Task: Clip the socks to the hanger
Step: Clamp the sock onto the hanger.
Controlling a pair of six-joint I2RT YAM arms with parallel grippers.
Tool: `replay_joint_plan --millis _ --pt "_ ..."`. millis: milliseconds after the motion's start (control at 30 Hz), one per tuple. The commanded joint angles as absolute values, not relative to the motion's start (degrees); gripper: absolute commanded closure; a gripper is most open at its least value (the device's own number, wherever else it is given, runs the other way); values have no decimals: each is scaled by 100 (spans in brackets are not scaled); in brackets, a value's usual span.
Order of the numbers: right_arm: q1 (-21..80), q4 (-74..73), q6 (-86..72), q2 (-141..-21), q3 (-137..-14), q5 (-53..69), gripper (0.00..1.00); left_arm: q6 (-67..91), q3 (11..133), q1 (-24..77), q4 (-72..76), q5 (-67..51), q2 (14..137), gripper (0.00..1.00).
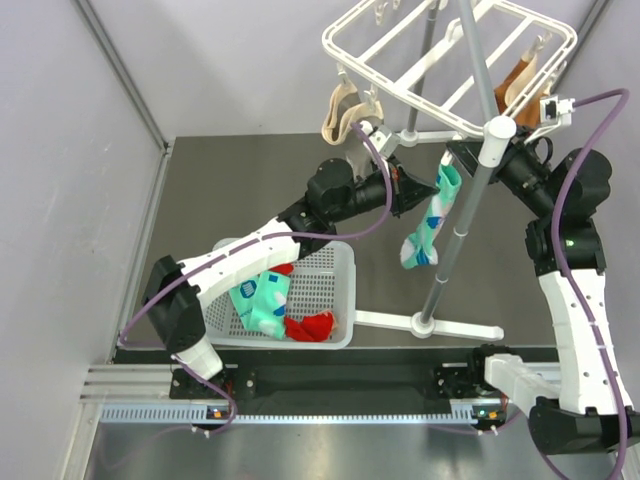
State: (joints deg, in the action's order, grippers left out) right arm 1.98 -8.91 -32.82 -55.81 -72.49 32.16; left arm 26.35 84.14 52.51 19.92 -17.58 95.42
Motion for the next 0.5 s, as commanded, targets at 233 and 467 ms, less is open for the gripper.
replay_joint_plan --millis 233,467 --pt "369 -1283 -2979 -5564 -7392 2988 100 2294 8806 5379 1802 -1424 9413 100" --pt "404 -1292 -2936 -5511 -7295 3023 100 2233 8921 5379 1775 -1389 9396 100"
